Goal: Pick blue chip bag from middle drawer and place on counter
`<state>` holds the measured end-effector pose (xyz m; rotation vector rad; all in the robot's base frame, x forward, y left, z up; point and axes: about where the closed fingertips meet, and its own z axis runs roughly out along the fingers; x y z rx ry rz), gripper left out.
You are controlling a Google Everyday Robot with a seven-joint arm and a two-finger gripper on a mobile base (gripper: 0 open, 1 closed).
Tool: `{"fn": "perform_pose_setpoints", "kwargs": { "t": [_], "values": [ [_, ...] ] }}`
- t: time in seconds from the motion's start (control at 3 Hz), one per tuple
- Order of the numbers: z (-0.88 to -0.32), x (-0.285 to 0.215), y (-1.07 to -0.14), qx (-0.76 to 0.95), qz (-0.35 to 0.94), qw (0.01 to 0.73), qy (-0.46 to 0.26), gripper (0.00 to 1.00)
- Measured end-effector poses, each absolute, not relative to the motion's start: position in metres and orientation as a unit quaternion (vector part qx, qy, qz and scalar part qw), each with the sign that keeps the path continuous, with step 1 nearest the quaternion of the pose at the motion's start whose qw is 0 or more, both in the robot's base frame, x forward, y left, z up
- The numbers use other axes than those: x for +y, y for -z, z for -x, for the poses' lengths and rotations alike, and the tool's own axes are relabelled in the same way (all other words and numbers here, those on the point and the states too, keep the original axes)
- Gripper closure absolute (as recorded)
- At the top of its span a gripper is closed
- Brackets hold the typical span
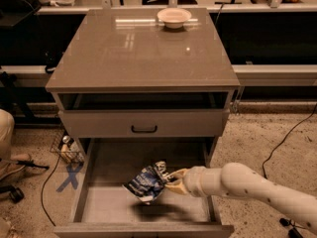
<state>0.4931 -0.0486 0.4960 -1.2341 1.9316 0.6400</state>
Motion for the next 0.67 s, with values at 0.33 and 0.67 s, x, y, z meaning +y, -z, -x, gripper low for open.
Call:
{"fn": "perform_pose_setpoints", "kwargs": {
  "t": [0.33, 0.67],
  "values": [
    [-0.4735, -0.0986, -0.5537, 0.732, 0.473, 0.424, -0.247, 1.00],
    [-0.4737, -0.0976, -0.5537, 0.732, 0.473, 0.424, -0.247, 1.00]
  ]
}}
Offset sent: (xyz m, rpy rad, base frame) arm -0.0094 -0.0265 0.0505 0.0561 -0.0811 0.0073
